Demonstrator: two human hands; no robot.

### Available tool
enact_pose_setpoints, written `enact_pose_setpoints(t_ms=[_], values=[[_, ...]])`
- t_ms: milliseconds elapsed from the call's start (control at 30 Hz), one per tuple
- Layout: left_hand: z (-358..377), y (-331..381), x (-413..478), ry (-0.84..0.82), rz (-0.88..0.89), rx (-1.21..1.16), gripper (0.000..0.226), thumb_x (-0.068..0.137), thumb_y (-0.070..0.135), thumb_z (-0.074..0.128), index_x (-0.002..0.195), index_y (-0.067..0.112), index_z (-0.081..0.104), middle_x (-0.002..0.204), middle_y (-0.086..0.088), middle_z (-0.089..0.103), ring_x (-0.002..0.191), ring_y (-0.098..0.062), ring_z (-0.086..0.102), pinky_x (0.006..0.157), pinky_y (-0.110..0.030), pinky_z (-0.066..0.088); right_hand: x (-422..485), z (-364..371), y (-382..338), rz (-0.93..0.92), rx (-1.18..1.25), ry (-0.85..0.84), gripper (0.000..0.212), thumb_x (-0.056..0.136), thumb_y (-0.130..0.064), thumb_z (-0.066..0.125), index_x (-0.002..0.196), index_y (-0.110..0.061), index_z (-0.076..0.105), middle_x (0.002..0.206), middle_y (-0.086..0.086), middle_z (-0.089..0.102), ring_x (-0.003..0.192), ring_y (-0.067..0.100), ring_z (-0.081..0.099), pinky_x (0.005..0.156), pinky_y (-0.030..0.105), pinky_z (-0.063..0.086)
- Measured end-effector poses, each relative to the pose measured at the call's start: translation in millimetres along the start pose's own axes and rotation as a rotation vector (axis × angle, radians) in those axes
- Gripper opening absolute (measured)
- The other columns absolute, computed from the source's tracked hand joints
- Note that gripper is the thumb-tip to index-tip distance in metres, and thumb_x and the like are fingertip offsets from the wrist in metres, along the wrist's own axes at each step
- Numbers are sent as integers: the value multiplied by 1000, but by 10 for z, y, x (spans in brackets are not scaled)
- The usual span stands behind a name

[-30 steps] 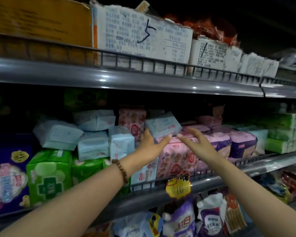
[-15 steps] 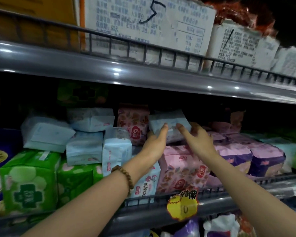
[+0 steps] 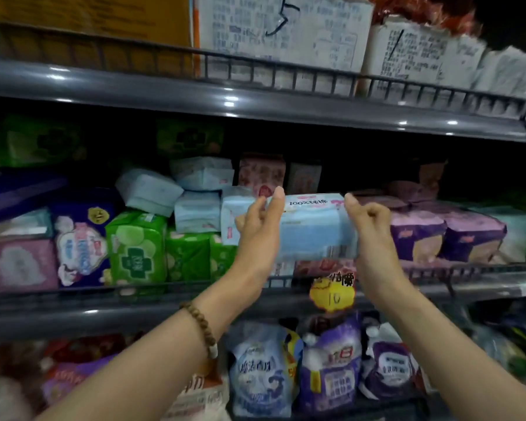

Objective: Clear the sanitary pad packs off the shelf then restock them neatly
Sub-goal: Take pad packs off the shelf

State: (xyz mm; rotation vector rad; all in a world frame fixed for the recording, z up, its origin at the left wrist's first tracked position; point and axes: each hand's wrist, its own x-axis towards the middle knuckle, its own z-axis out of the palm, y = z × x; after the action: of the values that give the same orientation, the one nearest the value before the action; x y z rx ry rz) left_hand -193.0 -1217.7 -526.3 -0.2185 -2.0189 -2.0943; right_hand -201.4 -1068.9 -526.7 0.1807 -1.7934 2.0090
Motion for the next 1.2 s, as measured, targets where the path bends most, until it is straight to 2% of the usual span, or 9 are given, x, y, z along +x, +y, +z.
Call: enact_pose_setpoints(t_ms=[100, 267, 367, 433, 667, 833, 933, 1067, 1200], values=[[-154, -253, -398, 13, 32, 9, 41, 91, 43, 54, 129, 40, 38, 132, 9, 25, 111, 3, 38, 81, -3, 35, -476, 3, 270, 104, 78, -22, 27, 85, -27, 68, 90, -23, 42, 95, -5, 53, 91, 21, 55, 72, 50, 49], [-461, -836, -899, -24, -89, -19, 68, 85, 20, 68, 135, 32, 24, 128, 3, 48, 99, -6, 56, 66, -11, 47, -1146, 22, 834, 345, 51, -63, 38, 89, -20, 63, 124, -17, 48, 116, 5, 60, 91, 24, 63, 65, 45, 54], [-644, -1139, -1088, -39, -135, 55, 76, 82, 22, 72, 139, 29, 22, 133, 7, 43, 114, -15, 53, 81, -20, 50, -1430, 25, 1145, 473, 100, -103, 23, 92, -19, 57, 115, -14, 59, 110, 10, 67, 89, 25, 65, 60, 36, 54], [-752, -1362, -1190, -43, -223, 93, 75, 81, 26, 72, 139, 23, 25, 134, 7, 40, 119, -15, 50, 90, -29, 50, -1566, 43, 1375, 551, 104, -149, 31, 94, -21, 56, 123, -11, 56, 113, 10, 68, 94, 26, 66, 64, 36, 55], [-1126, -2383, -1484, -126, -406, 339, 57, 87, 28, 66, 135, 21, 36, 125, 4, 50, 104, -7, 52, 79, -12, 45, -2017, 130, 2394, 793, -47, -378, 49, 97, -31, 51, 143, -24, 36, 135, 1, 56, 117, 17, 58, 104, 38, 44], [-1356, -3102, -1681, -111, -669, 162, 48, 90, 18, 62, 129, 26, 36, 114, 6, 58, 95, -6, 60, 71, -12, 53, -2299, 240, 3072, 895, -176, -447, 44, 97, -22, 53, 138, -20, 37, 123, 2, 58, 97, 10, 58, 66, 11, 49], [-1469, -3539, -1776, -26, -799, 182, 45, 88, 12, 64, 129, 11, 44, 119, -4, 60, 92, -9, 61, 63, -13, 52, -2411, 243, 3518, 1027, -206, -509, 34, 94, -21, 59, 125, -14, 48, 116, -1, 64, 95, 7, 61, 75, 14, 52], [-1618, -4091, -1833, -49, -948, 184, 32, 91, 10, 59, 121, -3, 57, 115, -13, 64, 70, -1, 67, 55, -12, 50, -2529, 285, 4039, 1150, -302, -598, 50, 90, -39, 62, 133, -17, 47, 129, 3, 60, 114, 19, 58, 103, 39, 45], [-1727, -4572, -1875, -30, -1032, 221, 29, 91, 8, 59, 118, -3, 56, 120, -19, 62, 86, -15, 64, 58, -16, 54, -2618, 322, 4460, 1220, -402, -638, 41, 94, -25, 59, 131, -13, 46, 128, 4, 59, 107, 16, 58, 69, 13, 49]])
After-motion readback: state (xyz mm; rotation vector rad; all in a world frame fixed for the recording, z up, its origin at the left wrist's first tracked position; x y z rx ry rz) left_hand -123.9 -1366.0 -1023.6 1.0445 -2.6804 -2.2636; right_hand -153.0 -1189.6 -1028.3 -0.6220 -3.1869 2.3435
